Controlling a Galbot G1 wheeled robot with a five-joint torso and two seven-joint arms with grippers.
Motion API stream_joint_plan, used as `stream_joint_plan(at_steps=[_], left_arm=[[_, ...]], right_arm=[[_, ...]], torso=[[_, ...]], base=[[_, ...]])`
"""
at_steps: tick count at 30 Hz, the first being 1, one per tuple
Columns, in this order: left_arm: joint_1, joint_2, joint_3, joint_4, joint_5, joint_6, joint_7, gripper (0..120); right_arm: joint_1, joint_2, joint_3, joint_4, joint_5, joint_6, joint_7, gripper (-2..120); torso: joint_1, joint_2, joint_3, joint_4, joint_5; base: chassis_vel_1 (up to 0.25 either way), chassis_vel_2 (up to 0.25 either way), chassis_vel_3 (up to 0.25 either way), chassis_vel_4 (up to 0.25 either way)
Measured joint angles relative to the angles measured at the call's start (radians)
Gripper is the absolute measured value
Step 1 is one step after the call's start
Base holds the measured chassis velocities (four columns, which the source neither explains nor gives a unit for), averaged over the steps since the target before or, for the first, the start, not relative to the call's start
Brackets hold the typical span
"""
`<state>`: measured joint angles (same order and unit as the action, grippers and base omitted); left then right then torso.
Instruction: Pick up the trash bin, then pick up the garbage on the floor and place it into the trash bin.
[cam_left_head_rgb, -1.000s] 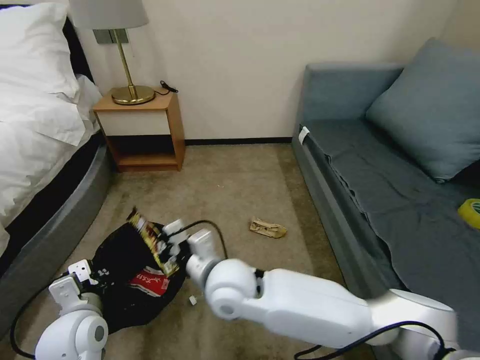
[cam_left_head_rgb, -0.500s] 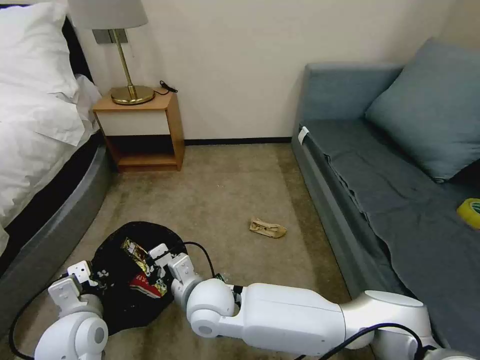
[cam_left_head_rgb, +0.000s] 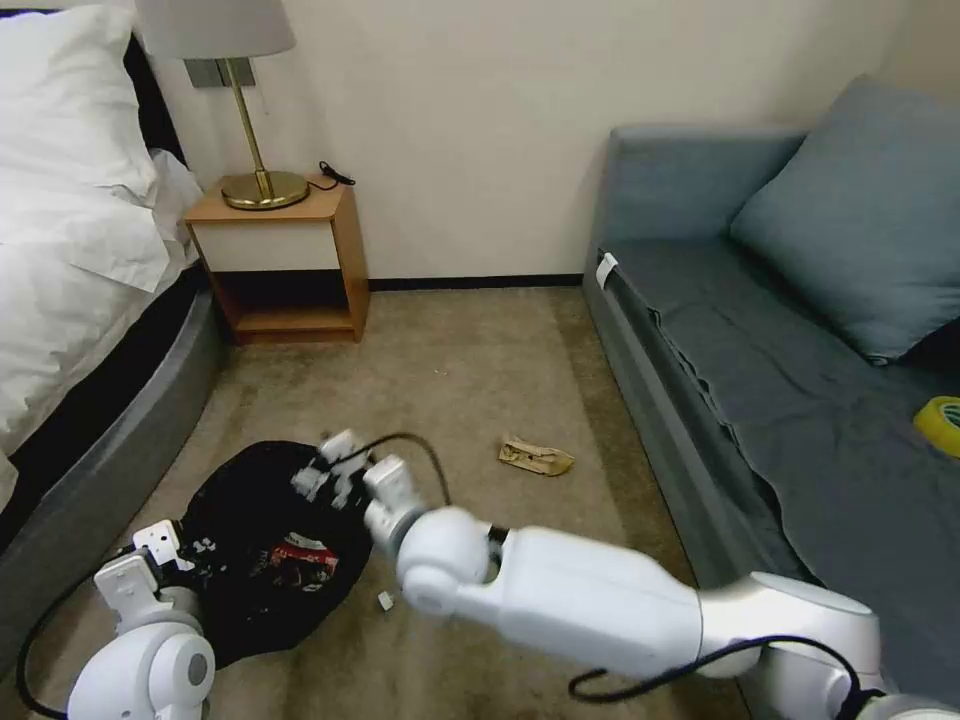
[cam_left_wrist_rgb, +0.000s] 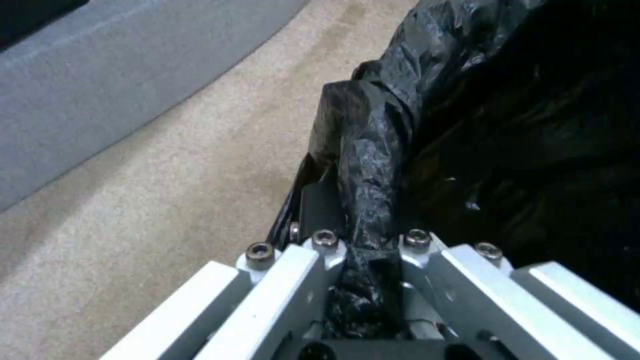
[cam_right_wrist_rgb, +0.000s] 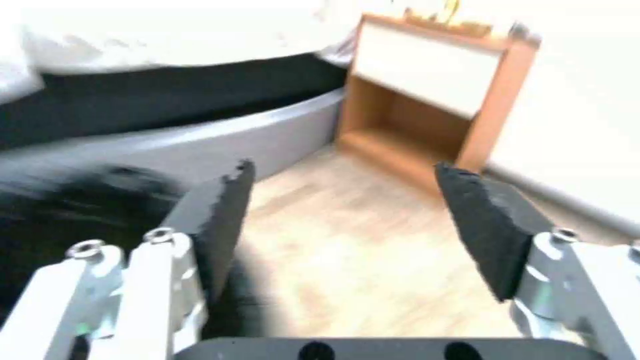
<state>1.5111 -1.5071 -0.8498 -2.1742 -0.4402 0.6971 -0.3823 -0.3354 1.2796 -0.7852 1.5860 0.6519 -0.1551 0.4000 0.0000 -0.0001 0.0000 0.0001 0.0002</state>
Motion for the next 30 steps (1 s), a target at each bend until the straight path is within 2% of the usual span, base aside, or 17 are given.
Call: stream_joint_plan(at_steps=[2,4,6,9,10,12,14,15,18,20,24,26,30], left_arm=[[0.000,0.001,-0.002,0.000,-0.001,0.000,0.000,2],[0.001,0.003,-0.008,0.000,-0.003,-0.001,0.001,2],[0.002,0.003,-0.009,-0.001,-0.003,-0.002,0.001,2],[0.011,0.004,-0.014,-0.005,-0.004,-0.004,0.002,2],[0.011,0.004,-0.014,-0.005,-0.004,-0.004,0.002,2],[0.017,0.004,-0.016,-0.005,-0.004,-0.007,0.003,2],[0.018,0.004,-0.017,-0.005,-0.004,-0.008,0.003,2],[0.018,0.004,-0.017,-0.005,-0.004,-0.008,0.003,2],[0.020,0.004,-0.017,-0.005,-0.004,-0.009,0.003,2],[0.020,0.003,-0.017,-0.006,-0.004,-0.009,0.003,2],[0.022,-0.001,-0.016,-0.007,-0.003,-0.011,0.004,2],[0.023,-0.005,-0.015,-0.008,-0.003,-0.013,0.005,2],[0.026,-0.008,-0.015,-0.009,-0.003,-0.017,0.006,2]], right_arm=[[0.024,-0.027,0.002,-0.046,-0.079,0.028,-0.073,82],[0.074,-0.101,-0.025,-0.132,-0.200,0.104,-0.223,93],[0.079,-0.112,-0.032,-0.145,-0.215,0.118,-0.246,94],[0.115,-0.186,-0.080,-0.243,-0.360,0.269,-0.466,99],[0.115,-0.186,-0.080,-0.243,-0.360,0.269,-0.466,99],[0.126,-0.207,-0.108,-0.297,-0.412,0.364,-0.617,100],[0.131,-0.211,-0.136,-0.319,-0.425,0.409,-0.698,100],[0.131,-0.211,-0.136,-0.319,-0.425,0.409,-0.698,100],[0.151,-0.194,-0.209,-0.368,-0.426,0.461,-0.794,100],[0.157,-0.184,-0.230,-0.386,-0.426,0.473,-0.810,100],[0.175,-0.124,-0.301,-0.471,-0.424,0.504,-0.845,100],[0.180,-0.067,-0.343,-0.552,-0.426,0.521,-0.858,100],[0.173,-0.014,-0.368,-0.633,-0.442,0.523,-0.867,100]], torso=[[0.000,0.000,0.000,-0.0001,0.0001],[0.000,0.000,0.000,-0.0001,0.0001],[0.000,0.000,0.000,-0.0001,0.0001],[0.000,0.000,0.000,-0.0006,0.0001],[0.000,0.000,0.000,-0.0006,0.0001],[0.000,0.000,0.000,-0.0004,0.0002],[0.000,0.000,0.000,-0.0002,0.0001],[0.000,0.000,0.000,-0.0002,0.0001],[0.000,0.000,0.000,-0.0003,0.0000],[0.000,0.000,0.000,-0.0002,0.0000],[0.000,0.000,0.000,-0.0001,-0.0001],[0.000,0.000,0.000,0.0000,-0.0004],[0.000,0.000,0.000,0.0001,-0.0003]], base=[[0.000,0.000,0.000,0.000],[0.000,0.000,0.000,0.000],[0.000,0.000,0.000,0.000],[0.000,0.000,0.000,0.000],[0.000,0.000,0.000,0.000],[0.000,0.000,0.000,0.000],[0.000,0.000,0.000,0.000],[0.000,0.000,0.000,0.000],[0.000,0.000,0.000,0.000],[0.000,0.000,0.000,0.000],[0.000,0.000,0.000,0.000],[0.000,0.000,0.000,0.000],[0.000,0.000,0.000,0.000]])
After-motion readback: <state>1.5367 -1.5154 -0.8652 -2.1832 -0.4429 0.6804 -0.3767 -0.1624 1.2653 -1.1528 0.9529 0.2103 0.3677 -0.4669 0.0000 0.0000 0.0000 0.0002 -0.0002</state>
